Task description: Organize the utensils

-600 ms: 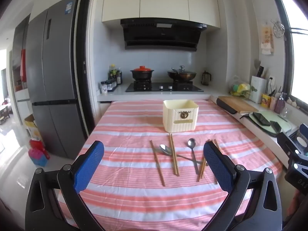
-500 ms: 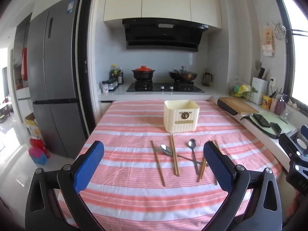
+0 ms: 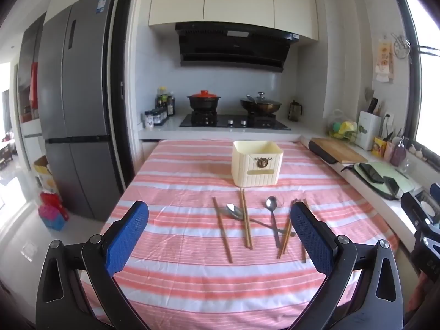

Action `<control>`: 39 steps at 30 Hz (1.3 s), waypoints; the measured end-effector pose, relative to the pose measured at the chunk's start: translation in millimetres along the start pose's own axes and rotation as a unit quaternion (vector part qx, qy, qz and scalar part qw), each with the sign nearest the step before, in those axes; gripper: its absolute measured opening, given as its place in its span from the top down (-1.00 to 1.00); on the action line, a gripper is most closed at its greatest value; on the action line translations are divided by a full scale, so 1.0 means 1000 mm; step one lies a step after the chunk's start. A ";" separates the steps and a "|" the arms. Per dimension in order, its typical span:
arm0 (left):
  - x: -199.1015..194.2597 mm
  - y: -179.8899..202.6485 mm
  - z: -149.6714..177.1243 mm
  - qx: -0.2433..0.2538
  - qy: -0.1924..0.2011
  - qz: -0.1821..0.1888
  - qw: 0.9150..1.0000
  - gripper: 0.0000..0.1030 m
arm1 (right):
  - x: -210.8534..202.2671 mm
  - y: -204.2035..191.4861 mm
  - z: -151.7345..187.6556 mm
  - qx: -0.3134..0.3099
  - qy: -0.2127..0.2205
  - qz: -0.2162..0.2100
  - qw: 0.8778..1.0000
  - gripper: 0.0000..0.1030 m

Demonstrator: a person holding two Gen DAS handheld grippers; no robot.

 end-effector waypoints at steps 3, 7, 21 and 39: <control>0.001 0.003 0.000 0.003 -0.001 0.001 1.000 -0.99 | 0.001 0.001 0.001 -0.002 0.001 0.001 1.000 -1.00; 0.005 0.004 0.000 0.002 -0.005 0.005 1.000 -0.99 | 0.002 0.001 0.002 -0.001 0.000 0.001 1.000 -1.00; 0.008 0.005 -0.002 0.006 -0.002 0.004 1.000 -0.99 | 0.006 0.003 0.004 0.002 0.001 0.004 1.000 -1.00; 0.006 0.004 -0.004 0.004 0.001 -0.005 1.000 -0.99 | 0.007 0.005 0.006 0.003 0.001 0.005 1.000 -1.00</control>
Point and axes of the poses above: each gripper's, at about its wrist camera, not at the fingertips, and x roughly the way its jaws point, y to its right, z to its underside, the point moved 3 cm from there along x, roughly the way its jaws point, and after that the axes turned 10 degrees about x, right-handed, at the moved point
